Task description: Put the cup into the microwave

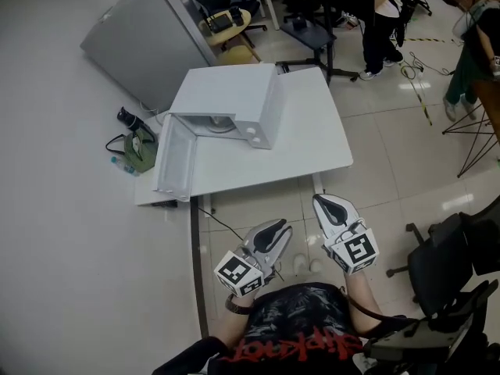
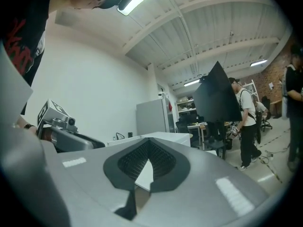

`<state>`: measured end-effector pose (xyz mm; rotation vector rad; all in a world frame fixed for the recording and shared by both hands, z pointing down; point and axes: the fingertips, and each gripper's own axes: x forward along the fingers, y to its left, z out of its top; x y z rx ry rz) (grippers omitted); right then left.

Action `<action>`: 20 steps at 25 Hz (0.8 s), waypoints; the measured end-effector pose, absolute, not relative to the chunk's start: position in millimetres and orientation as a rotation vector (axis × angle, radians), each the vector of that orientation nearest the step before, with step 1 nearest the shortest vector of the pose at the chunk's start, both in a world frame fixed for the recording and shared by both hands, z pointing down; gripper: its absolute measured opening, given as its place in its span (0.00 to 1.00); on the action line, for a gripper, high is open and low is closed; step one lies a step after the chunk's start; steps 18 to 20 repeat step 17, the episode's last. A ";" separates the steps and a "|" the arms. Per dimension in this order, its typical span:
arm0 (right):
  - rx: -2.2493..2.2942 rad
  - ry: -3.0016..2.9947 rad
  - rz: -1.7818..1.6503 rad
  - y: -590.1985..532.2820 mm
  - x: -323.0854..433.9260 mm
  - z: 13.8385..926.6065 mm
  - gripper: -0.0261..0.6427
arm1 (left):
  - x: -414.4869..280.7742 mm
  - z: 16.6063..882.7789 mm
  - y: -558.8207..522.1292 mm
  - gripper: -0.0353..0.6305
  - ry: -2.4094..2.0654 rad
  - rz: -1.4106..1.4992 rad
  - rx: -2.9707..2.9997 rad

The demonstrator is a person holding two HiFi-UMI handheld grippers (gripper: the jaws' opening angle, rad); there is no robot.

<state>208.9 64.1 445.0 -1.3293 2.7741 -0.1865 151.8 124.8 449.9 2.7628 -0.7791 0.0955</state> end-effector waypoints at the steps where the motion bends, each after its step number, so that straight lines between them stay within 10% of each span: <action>1: -1.327 2.773 -0.170 65.0 208.6 440.0 0.04 | 154.4 445.9 124.9 0.17 -0.771 0.085 2.780; 20: -1.390 2.878 -0.076 66.2 204.1 437.3 0.04 | 146.5 415.9 129.9 0.17 -0.744 -0.143 2.824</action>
